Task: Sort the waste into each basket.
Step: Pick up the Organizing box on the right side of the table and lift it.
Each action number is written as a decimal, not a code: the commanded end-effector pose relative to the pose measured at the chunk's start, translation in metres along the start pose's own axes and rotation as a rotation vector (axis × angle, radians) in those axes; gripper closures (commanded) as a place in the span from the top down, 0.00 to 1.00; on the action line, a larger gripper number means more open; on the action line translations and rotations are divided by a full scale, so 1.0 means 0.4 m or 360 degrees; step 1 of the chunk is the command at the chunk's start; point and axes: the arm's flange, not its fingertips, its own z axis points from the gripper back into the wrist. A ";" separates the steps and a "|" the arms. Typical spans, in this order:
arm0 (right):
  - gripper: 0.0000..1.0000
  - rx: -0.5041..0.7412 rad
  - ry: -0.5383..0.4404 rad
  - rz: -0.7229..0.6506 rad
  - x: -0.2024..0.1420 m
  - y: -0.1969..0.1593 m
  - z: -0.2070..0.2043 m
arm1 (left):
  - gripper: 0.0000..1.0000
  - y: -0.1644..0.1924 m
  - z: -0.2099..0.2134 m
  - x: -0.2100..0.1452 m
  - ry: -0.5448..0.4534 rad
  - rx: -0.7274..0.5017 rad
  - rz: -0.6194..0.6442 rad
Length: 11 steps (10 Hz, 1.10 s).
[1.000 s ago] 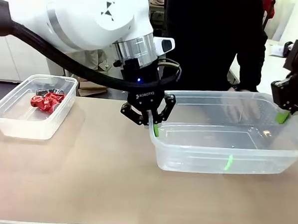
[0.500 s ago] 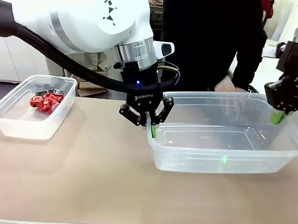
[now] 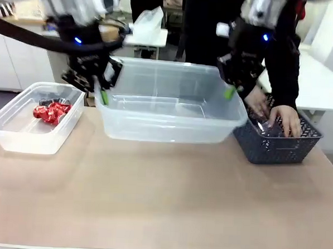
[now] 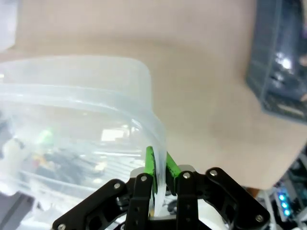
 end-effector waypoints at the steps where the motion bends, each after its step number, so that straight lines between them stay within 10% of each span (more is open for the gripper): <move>1: 0.07 0.0096 0.0012 -0.0064 0.004 -0.041 0.008 | 0.04 0.055 -0.023 0.093 -0.0010 0.0019 0.0088; 7: 0.07 0.0099 0.0046 -0.0466 -0.078 -0.122 -0.010 | 0.04 0.003 -0.103 0.221 0.0077 -0.0098 -0.0069; 11: 0.07 0.0114 0.0014 -0.0269 -0.024 -0.068 -0.007 | 0.04 -0.024 -0.120 0.180 0.0124 -0.0048 -0.0101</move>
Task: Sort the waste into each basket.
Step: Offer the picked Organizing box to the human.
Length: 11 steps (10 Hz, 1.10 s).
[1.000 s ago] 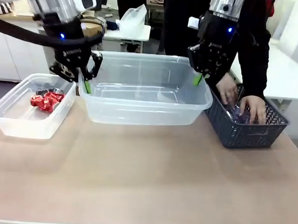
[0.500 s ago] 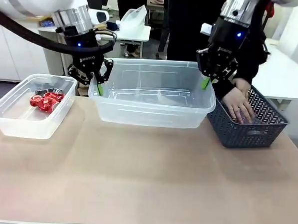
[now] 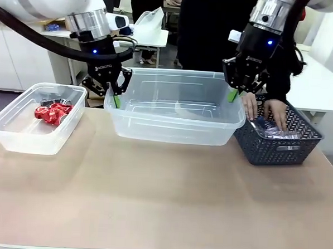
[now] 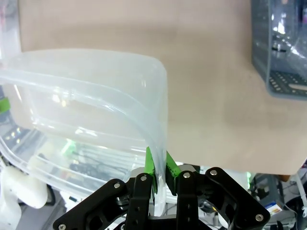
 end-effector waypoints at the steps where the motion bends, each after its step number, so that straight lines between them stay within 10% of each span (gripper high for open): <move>1: 0.07 0.0013 -0.0002 0.0047 0.000 0.007 0.012 | 0.04 0.020 0.009 0.001 -0.0043 -0.0014 0.0046; 11: 0.07 0.0013 -0.0002 0.0047 0.000 0.007 0.012 | 0.04 0.020 0.009 0.001 -0.0043 -0.0014 0.0046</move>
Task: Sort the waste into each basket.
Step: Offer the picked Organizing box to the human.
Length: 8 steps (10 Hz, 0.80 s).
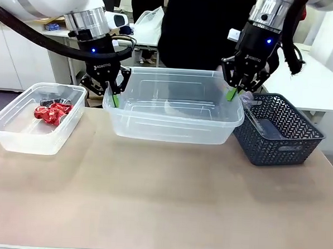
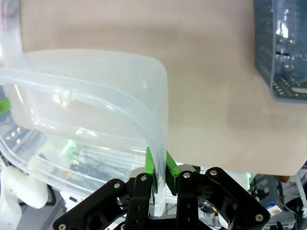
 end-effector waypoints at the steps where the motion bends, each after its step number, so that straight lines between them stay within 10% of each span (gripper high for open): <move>1: 0.07 0.0011 0.0003 0.0043 -0.003 0.004 0.008 | 0.04 0.017 0.006 0.002 -0.0040 -0.0013 0.0043; 8: 0.07 0.0011 0.0003 0.0043 -0.003 0.004 0.008 | 0.04 0.017 0.006 0.002 -0.0040 -0.0013 0.0043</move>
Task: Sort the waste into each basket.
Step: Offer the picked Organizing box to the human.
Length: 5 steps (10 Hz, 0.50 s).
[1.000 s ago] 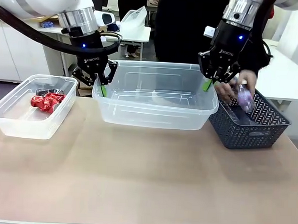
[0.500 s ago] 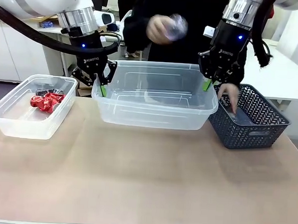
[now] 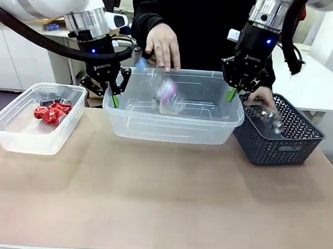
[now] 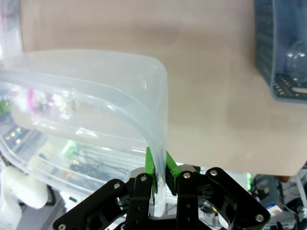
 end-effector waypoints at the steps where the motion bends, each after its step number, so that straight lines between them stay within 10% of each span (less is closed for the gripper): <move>1: 0.07 0.0011 0.0002 0.0042 -0.004 0.004 0.008 | 0.04 0.017 0.007 0.003 -0.0042 -0.0014 0.0043; 5: 0.07 0.0011 0.0002 0.0042 -0.004 0.004 0.008 | 0.04 0.017 0.007 0.003 -0.0042 -0.0014 0.0043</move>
